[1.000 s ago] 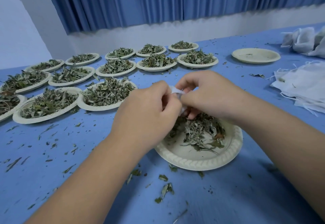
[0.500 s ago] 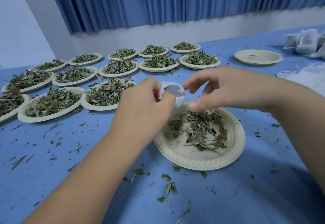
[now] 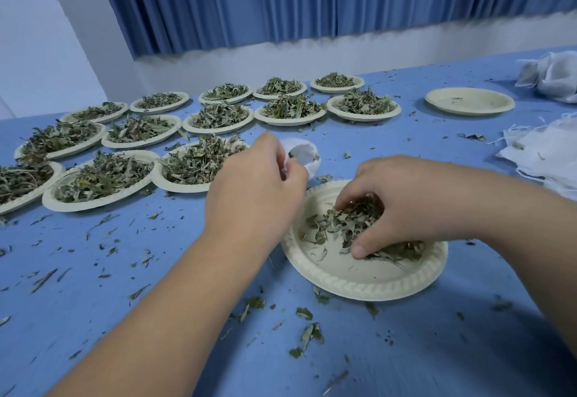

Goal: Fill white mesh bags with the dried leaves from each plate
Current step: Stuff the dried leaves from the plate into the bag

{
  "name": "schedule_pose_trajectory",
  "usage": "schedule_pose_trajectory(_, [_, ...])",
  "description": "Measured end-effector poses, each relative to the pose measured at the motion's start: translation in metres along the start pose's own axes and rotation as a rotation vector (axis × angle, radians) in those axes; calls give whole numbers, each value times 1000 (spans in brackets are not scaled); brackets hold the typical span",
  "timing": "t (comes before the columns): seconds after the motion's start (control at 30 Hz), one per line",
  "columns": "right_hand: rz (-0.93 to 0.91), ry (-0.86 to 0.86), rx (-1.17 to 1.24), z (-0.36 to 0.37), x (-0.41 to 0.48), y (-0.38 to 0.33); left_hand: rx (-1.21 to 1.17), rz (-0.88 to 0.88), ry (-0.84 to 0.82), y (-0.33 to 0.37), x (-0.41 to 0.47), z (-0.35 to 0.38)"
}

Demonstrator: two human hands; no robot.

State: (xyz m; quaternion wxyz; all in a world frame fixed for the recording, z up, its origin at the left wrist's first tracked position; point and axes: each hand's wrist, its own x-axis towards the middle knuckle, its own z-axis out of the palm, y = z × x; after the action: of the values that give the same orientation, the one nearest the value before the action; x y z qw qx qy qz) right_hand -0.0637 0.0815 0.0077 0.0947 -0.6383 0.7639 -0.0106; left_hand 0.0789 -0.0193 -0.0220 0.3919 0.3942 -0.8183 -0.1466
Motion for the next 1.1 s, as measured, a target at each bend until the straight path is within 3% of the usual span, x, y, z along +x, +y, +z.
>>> schedule_pose_trajectory(0.6, [-92,135,4,11,3,-3,-106,-59,-118,-11,4,5])
schedule_pose_trajectory(0.77, [-81,160,207,1,1,3,-214,-107,-148,-8,3,2])
schedule_pose_trajectory(1.1, [-172,243,758,-11,4,19,-197,-46,-106,-7,2,-2])
